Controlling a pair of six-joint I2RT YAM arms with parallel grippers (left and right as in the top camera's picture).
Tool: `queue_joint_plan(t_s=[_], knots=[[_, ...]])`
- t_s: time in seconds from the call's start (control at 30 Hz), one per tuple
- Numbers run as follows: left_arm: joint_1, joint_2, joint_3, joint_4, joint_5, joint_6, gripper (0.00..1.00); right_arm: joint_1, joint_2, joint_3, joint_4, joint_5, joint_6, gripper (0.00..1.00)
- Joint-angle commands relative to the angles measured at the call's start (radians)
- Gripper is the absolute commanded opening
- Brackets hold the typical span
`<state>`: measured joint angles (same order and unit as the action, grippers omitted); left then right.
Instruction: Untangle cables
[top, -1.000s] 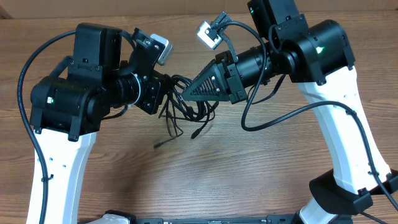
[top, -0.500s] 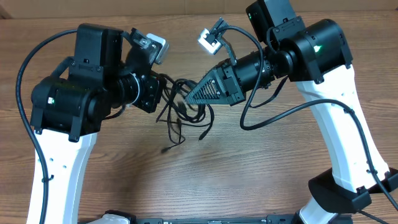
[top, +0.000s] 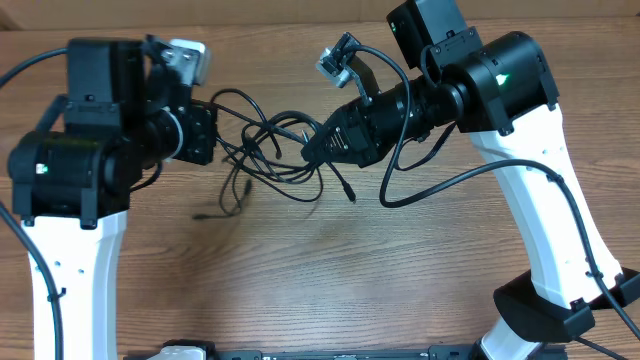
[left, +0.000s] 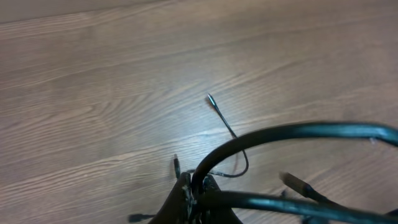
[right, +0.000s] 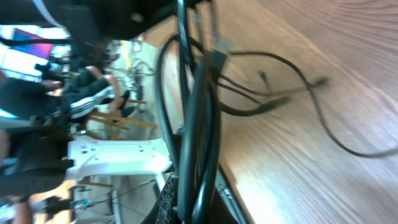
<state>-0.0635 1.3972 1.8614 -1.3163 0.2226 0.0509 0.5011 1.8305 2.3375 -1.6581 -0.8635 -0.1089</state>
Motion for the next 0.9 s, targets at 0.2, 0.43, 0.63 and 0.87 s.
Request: queue_joint_plan(t_s=[0.2, 0.43, 0.63, 0.87], knots=[[0.145, -0.074, 0.029, 0.028, -0.188, -0.002, 0.04, -0.074, -0.033, 0.018, -0.031, 0.401, 0.087, 0.04], [0.151, -0.122, 0.029, 0.035, -0.189, -0.001, 0.04, -0.149, -0.033, 0.018, -0.016, 0.646, 0.167, 0.04], [0.150, -0.150, 0.029, 0.034, -0.141, 0.006, 0.04, -0.228, -0.033, 0.018, -0.005, 0.660, 0.213, 0.04], [0.148, -0.149, 0.029, 0.030, 0.120, 0.055, 0.04, -0.231, -0.033, 0.018, 0.000, 0.344, -0.044, 0.42]])
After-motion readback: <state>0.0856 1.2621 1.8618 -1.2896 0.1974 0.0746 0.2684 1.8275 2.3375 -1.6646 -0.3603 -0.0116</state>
